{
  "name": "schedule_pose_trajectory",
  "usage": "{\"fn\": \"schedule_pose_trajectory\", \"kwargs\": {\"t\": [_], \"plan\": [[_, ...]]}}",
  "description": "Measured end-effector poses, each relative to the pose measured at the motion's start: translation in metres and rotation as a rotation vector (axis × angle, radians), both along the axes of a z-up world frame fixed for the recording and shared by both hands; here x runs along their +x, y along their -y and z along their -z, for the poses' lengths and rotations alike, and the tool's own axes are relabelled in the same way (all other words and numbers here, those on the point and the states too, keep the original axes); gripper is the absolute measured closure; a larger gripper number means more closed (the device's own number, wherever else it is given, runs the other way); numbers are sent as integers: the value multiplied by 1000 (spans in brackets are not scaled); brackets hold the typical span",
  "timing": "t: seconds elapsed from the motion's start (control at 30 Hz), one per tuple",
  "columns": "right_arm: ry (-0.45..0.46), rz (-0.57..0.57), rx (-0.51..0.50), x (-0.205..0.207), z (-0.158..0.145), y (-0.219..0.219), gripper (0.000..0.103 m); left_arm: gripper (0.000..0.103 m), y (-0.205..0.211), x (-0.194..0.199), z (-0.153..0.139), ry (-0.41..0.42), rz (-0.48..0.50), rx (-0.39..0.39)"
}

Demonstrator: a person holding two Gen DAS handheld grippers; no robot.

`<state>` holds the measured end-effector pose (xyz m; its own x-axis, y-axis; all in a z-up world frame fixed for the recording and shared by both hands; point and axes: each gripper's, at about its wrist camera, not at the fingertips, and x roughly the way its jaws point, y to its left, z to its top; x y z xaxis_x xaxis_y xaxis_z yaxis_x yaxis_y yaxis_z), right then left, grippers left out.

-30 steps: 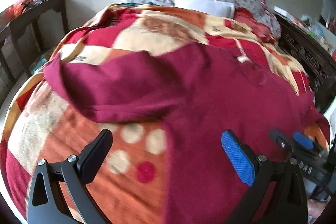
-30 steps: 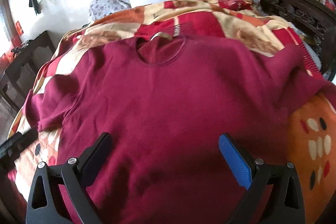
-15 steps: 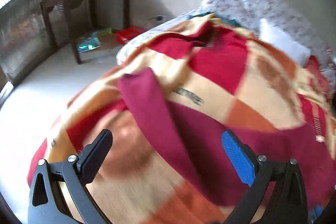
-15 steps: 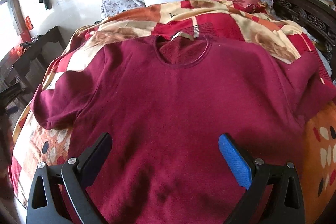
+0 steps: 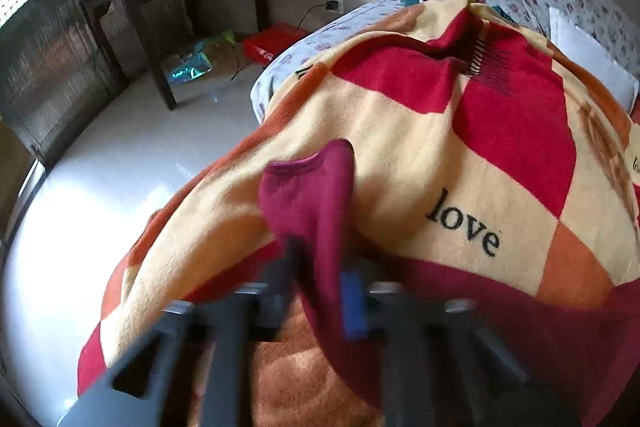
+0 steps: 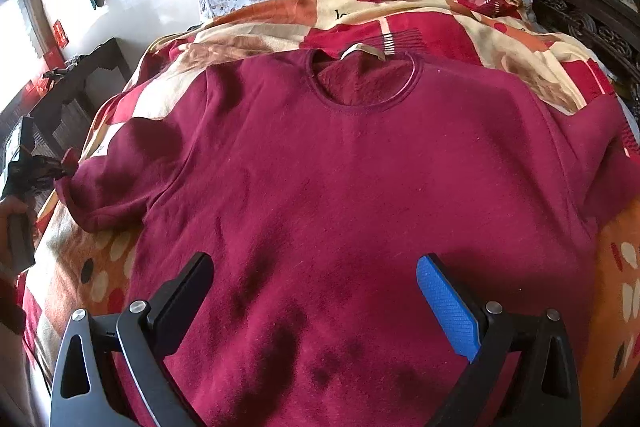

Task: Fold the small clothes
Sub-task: 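Grasp the sleeve nearest the left tool and lift it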

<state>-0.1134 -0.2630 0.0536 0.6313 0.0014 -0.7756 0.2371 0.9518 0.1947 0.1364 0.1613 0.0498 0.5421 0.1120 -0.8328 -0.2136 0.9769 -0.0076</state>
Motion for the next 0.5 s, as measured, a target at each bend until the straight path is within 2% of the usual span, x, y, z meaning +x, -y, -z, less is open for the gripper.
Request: {"fn": "schedule_pose_trajectory", "kwargs": {"t": [0.07, 0.17, 0.23, 0.37, 0.5], "plan": [[5, -1, 0, -1, -2, 0, 0, 93, -2, -13, -11, 54, -1, -40], [12, -5, 2, -1, -5, -2, 0, 94, 3, -36, -33, 143, 49, -92], [18, -11, 14, 1, -8, -5, 0, 94, 8, -57, -53, 215, 107, -163], [46, -57, 37, 7, -20, -15, 0, 94, 31, -94, -83, 303, 232, -270], [91, -112, 124, 13, -40, -24, 0, 94, 68, -128, -97, 343, 362, -294]]}}
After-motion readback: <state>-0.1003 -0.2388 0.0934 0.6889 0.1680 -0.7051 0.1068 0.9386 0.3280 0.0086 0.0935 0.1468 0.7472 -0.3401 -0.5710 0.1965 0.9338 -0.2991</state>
